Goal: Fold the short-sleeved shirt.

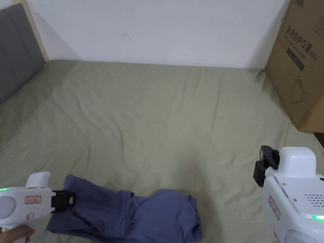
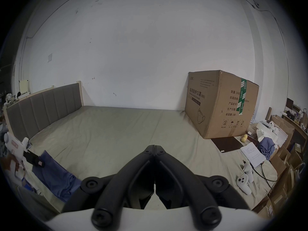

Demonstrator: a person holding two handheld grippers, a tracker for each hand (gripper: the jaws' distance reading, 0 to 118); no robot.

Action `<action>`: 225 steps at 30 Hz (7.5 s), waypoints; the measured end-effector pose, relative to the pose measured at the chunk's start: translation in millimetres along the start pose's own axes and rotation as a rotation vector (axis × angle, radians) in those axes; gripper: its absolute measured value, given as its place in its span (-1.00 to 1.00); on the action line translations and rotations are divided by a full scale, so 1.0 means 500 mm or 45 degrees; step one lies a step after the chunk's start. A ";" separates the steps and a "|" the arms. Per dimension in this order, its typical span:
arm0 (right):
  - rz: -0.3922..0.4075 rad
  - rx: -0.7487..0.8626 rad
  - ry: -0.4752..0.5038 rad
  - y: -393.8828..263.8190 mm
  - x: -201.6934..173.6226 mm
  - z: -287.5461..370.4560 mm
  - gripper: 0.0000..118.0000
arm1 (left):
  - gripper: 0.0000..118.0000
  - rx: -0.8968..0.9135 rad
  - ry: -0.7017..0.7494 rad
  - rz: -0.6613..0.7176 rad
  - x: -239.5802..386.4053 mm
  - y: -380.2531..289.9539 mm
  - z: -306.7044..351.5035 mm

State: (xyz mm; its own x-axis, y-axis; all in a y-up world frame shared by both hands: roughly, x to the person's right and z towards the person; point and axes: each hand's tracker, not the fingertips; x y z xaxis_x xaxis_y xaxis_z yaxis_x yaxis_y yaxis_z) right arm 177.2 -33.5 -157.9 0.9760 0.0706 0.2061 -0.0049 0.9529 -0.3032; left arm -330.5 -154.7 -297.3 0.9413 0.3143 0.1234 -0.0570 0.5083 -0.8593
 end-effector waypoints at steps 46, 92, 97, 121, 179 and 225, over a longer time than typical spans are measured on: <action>-0.025 0.019 -0.068 -0.009 0.080 0.051 -1.00 | 0.59 0.016 -0.265 -0.243 0.529 -0.051 -0.114; -0.036 -0.004 -0.076 -0.013 0.087 0.049 -1.00 | -1.00 0.200 -0.175 -0.538 0.540 -0.198 -0.198; -0.029 0.049 -0.036 0.015 0.058 0.057 -1.00 | -1.00 0.465 -0.154 -0.570 0.526 -0.110 -0.074; -0.016 0.269 0.027 0.094 -0.053 0.093 -1.00 | -1.00 1.098 0.167 -0.413 0.318 0.024 0.223; 0.056 -0.609 0.415 -0.379 -0.311 -0.169 -1.00 | -0.24 -0.268 -0.252 0.080 0.246 -0.094 -0.224; -0.017 -0.252 0.370 -0.134 -0.294 -0.200 -1.00 | 0.56 -0.046 0.486 0.288 -0.409 0.228 0.029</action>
State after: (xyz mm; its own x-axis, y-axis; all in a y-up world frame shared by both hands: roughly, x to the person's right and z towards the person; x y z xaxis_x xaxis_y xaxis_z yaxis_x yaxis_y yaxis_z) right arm 56.0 -137.0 -261.1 0.9970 -0.0557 -0.0536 0.0229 0.8755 -0.4827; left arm -534.2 -149.6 -413.2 0.9623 0.0924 -0.2559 -0.2704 0.4304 -0.8612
